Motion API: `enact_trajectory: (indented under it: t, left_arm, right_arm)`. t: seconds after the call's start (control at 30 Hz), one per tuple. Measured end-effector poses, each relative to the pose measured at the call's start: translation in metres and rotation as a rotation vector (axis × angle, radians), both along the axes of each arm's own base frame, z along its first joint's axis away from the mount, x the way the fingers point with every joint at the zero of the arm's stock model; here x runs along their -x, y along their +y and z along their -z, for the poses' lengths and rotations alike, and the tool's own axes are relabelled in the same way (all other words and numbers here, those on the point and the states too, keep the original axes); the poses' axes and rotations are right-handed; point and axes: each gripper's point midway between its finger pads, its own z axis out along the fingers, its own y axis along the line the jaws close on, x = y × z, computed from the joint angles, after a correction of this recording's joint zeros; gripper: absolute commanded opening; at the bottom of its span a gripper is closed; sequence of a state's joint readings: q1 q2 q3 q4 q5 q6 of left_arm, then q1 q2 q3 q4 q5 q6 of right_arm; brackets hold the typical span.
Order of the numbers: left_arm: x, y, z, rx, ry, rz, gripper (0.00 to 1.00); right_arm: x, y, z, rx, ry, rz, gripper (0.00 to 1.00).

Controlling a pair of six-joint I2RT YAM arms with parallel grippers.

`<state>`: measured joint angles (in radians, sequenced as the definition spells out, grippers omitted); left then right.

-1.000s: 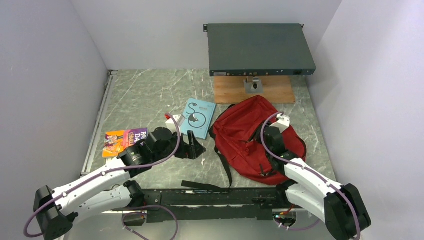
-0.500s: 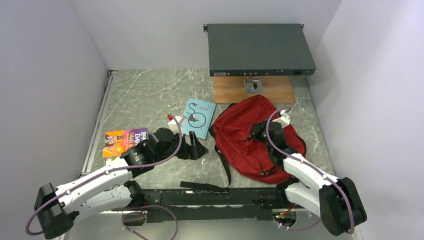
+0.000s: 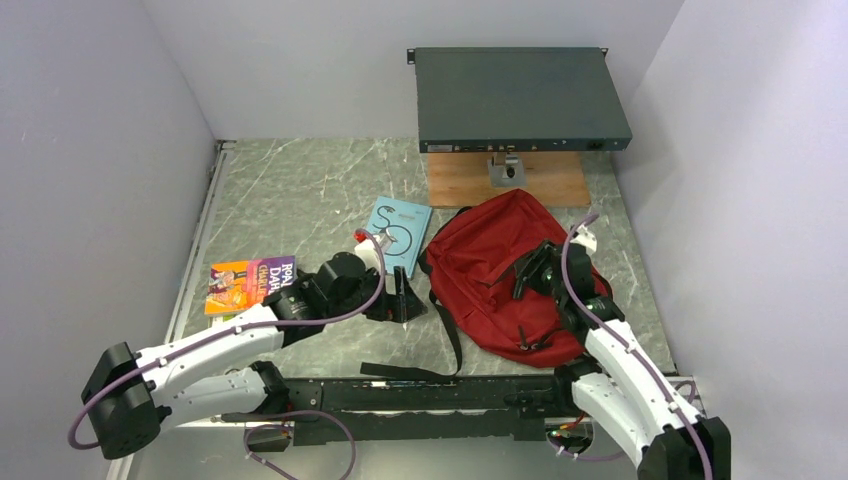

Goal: Pack the student bag
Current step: Place the stationery in the student bag.

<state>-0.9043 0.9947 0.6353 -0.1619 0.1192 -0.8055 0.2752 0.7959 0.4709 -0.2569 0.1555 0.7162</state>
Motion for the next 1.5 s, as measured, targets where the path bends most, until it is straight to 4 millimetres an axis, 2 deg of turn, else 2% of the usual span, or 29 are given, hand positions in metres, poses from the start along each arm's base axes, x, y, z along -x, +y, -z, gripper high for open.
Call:
enact_trajectory:
  t: [0.27,0.37,0.63,0.77,0.87,1.03,1.13,1.23,1.33,1.5]
  left_arm:
    - [0.003,-0.006,-0.007,0.02,-0.003,0.026,0.9]
    - [0.004,-0.007,-0.008,0.023,-0.003,0.031,0.9]
    - [0.005,-0.014,-0.006,0.031,0.002,0.053,0.9]
    - [0.006,-0.019,0.0,0.014,0.018,0.069,0.9]
    - [0.006,-0.024,0.0,0.015,0.024,0.083,0.9]
    - [0.001,-0.045,0.002,0.042,0.039,0.124,0.89]
    - [-0.005,-0.06,0.012,0.04,0.06,0.147,0.83]
    - [-0.013,-0.081,0.031,0.025,0.102,0.175,0.68]
    - [-0.021,-0.106,0.049,0.041,0.14,0.21,0.58]
    - [-0.025,-0.138,0.084,0.077,0.216,0.248,0.52]
  right_arm:
    - [0.023,-0.018,0.052,-0.078,0.136,0.027,0.45]
    - [0.028,-0.02,0.067,-0.074,0.185,0.015,0.44]
    - [0.022,-0.009,0.074,-0.092,0.162,-0.056,0.28]
    - [0.017,-0.008,0.076,-0.103,0.16,-0.055,0.26]
    - [0.014,-0.006,0.075,-0.114,0.152,-0.058,0.2]
    - [0.007,-0.002,0.072,-0.144,0.126,-0.068,0.18]
    - [0.002,-0.003,0.072,-0.162,0.111,-0.064,0.02]
    - [-0.001,-0.006,0.071,-0.179,0.101,-0.059,0.0]
    - [-0.006,-0.01,0.067,-0.199,0.072,-0.052,0.0]
    - [-0.017,-0.02,0.052,-0.252,-0.005,-0.023,0.0]
